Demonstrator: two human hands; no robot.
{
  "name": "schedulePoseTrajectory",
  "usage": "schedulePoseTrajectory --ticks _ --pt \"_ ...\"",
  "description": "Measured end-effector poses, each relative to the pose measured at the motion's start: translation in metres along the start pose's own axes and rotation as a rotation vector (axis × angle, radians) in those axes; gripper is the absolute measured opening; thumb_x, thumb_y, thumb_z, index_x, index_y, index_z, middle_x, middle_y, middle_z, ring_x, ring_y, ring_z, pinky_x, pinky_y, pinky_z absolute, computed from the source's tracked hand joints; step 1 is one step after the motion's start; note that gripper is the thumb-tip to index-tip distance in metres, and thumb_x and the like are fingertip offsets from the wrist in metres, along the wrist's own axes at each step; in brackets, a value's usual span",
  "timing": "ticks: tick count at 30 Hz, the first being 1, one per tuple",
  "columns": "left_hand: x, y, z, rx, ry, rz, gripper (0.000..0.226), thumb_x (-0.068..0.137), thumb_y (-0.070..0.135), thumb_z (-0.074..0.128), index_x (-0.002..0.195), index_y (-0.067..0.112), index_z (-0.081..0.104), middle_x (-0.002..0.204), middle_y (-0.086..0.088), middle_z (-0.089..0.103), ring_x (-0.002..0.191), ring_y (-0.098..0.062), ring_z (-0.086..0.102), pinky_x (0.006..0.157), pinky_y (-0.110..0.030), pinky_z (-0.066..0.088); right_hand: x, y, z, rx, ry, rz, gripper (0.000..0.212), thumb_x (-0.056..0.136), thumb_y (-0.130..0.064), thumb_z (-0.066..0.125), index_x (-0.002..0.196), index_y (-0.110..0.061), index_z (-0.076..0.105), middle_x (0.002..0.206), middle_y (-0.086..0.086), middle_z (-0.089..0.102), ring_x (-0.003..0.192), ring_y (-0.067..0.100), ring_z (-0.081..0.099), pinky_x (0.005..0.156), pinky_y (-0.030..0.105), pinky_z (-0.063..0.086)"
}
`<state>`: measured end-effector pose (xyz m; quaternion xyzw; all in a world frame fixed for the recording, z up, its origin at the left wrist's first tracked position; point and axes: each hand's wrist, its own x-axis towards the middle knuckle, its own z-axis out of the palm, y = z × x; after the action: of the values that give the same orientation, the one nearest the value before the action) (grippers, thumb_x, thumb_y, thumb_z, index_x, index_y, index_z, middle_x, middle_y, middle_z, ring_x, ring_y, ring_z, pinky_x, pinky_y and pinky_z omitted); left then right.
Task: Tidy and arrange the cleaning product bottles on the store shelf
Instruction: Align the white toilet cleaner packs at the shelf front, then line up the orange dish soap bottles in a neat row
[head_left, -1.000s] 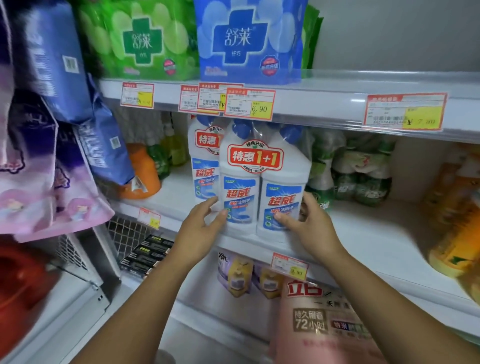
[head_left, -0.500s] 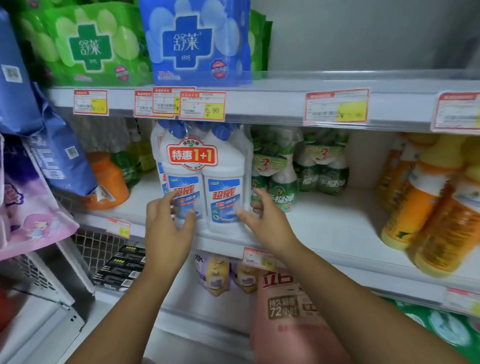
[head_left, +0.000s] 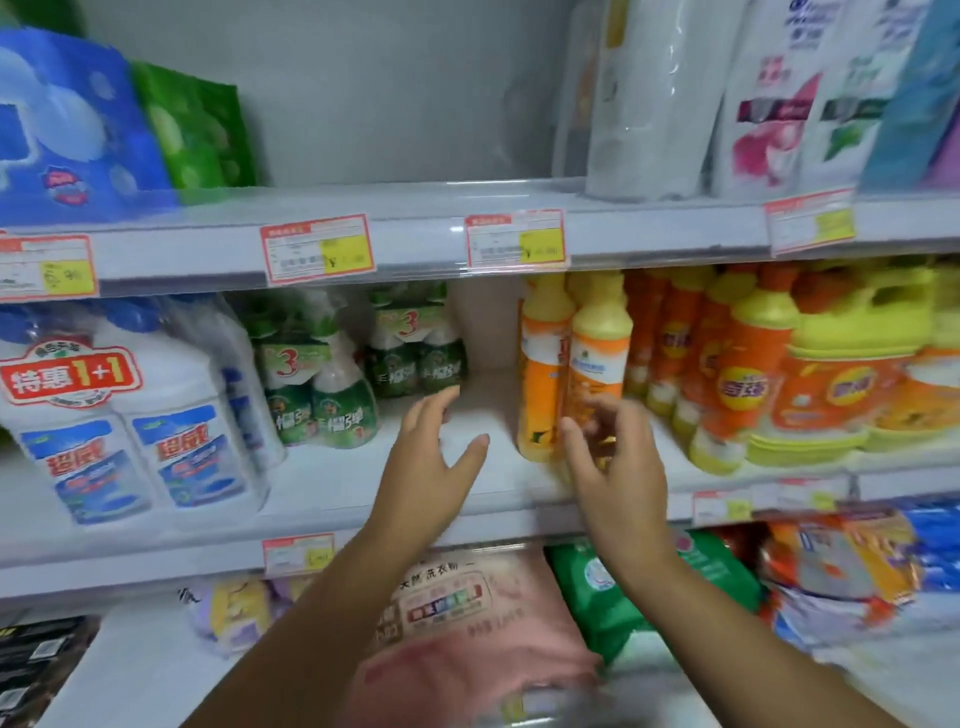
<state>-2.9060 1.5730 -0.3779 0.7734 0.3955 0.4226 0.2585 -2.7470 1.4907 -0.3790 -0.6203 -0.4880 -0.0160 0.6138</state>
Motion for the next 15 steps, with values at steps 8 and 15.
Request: schedulePoseTrajectory --ticks 8,15 --pt "0.047 0.011 0.061 -0.154 -0.191 -0.143 0.082 0.084 0.04 0.066 0.149 0.03 0.016 0.155 0.003 0.023 0.138 -0.016 0.03 0.111 -0.035 0.029 0.024 0.051 -0.015 -0.058 -0.201 0.282 0.1 0.073 -0.031 0.08 0.15 -0.025 0.016 0.146 -0.001 0.04 0.13 0.014 0.042 0.107 0.038 0.039" --pt "0.067 0.006 0.076 -0.273 -0.224 -0.132 0.066 0.085 0.023 0.067 0.14 0.034 0.032 0.134 0.007 0.052 0.116 -0.007 0.049 0.102 -0.035 0.041 0.03 0.062 -0.004 -0.02 -0.309 0.275 0.07 0.079 -0.031 0.075 0.137 -0.036 0.037 0.12 -0.01 0.062 0.096 0.008 0.063 0.089 0.038 0.053"
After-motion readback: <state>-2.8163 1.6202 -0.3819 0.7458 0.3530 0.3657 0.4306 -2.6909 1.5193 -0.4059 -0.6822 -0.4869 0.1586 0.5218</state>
